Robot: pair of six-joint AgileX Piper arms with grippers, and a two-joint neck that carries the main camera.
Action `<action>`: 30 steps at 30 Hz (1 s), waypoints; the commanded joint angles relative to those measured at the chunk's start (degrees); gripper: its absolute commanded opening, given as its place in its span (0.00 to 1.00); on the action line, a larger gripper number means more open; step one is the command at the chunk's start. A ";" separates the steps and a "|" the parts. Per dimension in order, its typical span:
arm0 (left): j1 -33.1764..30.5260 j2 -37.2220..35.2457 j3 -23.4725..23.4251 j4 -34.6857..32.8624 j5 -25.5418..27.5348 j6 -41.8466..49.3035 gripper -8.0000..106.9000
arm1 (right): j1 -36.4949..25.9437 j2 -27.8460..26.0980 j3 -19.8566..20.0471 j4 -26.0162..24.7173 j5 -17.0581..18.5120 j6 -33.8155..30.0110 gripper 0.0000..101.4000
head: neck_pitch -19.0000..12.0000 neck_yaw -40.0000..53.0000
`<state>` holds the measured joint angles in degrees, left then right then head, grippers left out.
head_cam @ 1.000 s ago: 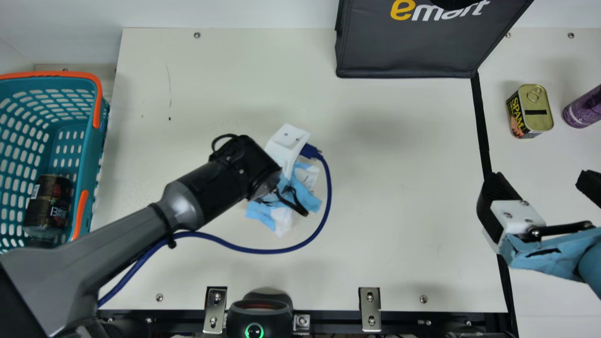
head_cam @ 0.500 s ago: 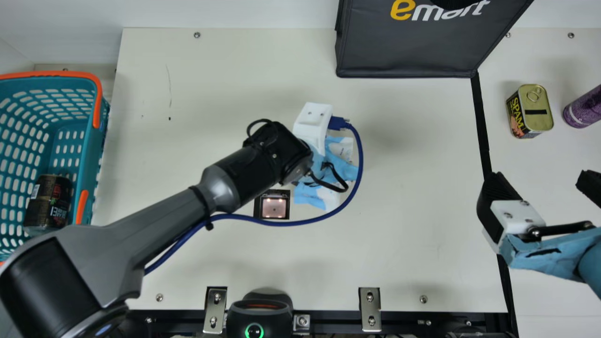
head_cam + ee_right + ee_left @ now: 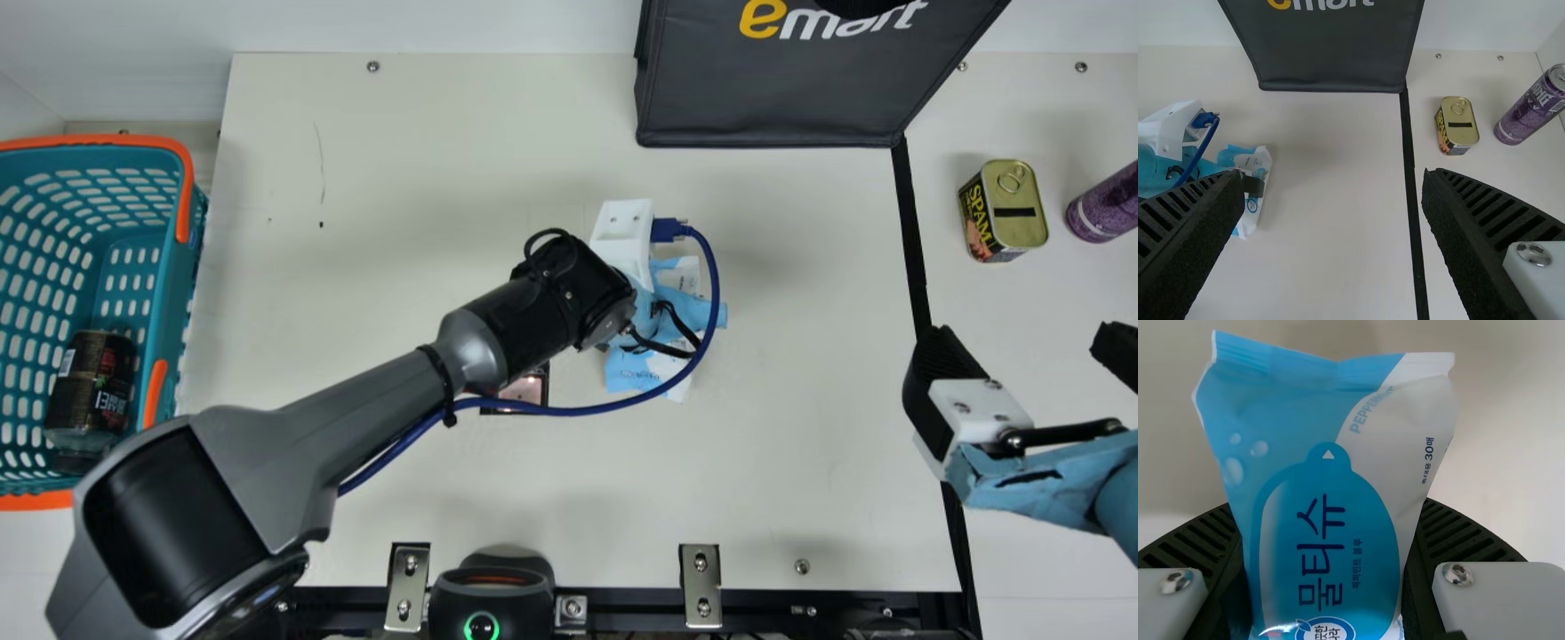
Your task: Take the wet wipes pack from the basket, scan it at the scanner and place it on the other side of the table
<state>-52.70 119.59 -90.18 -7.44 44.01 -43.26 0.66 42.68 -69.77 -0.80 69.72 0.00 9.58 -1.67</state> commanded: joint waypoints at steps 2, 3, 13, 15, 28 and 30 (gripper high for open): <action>-0.06 0.24 -0.05 -0.88 -0.20 -0.40 0.47 | 0.00 0.00 0.00 0.00 0.00 0.00 0.94 | -1.66 0.09; -0.04 0.25 0.02 -1.23 -0.32 -0.47 0.49 | 0.00 0.00 0.00 0.00 0.00 0.00 0.94 | -1.66 0.09; 1.36 -1.70 2.69 -7.13 -2.54 1.71 0.78 | 0.00 0.00 0.00 0.00 0.00 0.00 0.94 | -1.66 0.09; 1.98 -2.73 3.90 -9.05 -3.35 3.04 0.84 | 0.00 0.00 0.00 0.00 0.00 0.00 0.94 | -1.66 0.09; 8.32 -15.11 16.35 -23.72 -6.01 20.09 0.85 | 0.00 0.00 0.00 0.00 0.00 0.00 0.94 | -1.66 0.09; 9.84 -17.83 18.99 -25.60 -5.99 23.14 0.85 | 0.00 0.00 0.00 0.00 0.00 0.00 0.94 | -1.66 0.09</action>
<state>-43.80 104.36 -73.57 -31.05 38.03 -23.84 0.66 42.68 -69.77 -0.80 69.72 0.00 9.58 -1.67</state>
